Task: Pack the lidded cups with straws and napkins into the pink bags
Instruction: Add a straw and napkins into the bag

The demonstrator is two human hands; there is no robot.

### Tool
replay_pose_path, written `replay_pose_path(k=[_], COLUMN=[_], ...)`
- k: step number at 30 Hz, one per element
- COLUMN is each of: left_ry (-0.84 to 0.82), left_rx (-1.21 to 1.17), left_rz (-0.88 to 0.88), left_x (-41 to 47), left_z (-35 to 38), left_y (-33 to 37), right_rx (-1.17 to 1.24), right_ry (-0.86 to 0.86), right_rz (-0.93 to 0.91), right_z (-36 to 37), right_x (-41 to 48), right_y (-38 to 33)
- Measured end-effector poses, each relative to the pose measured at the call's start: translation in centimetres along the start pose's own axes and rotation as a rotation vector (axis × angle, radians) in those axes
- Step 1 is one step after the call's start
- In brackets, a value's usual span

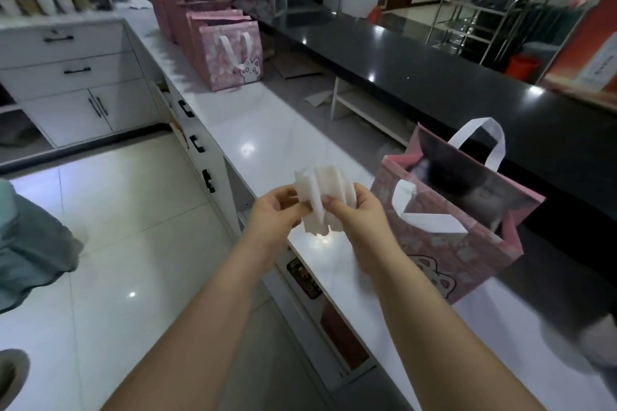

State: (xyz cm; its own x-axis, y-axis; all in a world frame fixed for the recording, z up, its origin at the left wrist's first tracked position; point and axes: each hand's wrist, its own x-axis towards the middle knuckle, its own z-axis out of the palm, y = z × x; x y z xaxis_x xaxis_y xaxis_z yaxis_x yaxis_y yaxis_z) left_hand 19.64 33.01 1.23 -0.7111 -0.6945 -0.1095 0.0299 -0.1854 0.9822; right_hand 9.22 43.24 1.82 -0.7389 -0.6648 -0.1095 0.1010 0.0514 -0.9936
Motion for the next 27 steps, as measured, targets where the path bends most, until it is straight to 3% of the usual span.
replay_pose_path(k=[4, 9, 15, 21, 27], left_ry=[0.0, 0.109, 0.078, -0.109, -0.34], left_rx=[0.186, 0.233, 0.733, 1.022, 1.477], left_rz=[0.072, 0.198, 0.322, 0.602, 0.927], left_x=[2.2, 4.7, 9.2, 13.5, 17.5], left_z=[-2.0, -3.5, 0.2, 7.9, 13.9], left_y=[2.2, 5.5, 8.0, 9.2, 7.2], right_rx=[0.014, -0.214, -0.573, -0.735, -0.793], right_ry=[0.012, 0.058, 0.103, 0.285, 0.494], right_rz=[-0.035, -0.348, -0.542, -0.461, -0.313], right_z=[1.4, 2.2, -1.3, -9.5, -15.6], right_x=[2.8, 4.9, 6.9, 9.3, 8.7], right_y=[-2.1, -6.8, -12.4, -14.5, -13.1])
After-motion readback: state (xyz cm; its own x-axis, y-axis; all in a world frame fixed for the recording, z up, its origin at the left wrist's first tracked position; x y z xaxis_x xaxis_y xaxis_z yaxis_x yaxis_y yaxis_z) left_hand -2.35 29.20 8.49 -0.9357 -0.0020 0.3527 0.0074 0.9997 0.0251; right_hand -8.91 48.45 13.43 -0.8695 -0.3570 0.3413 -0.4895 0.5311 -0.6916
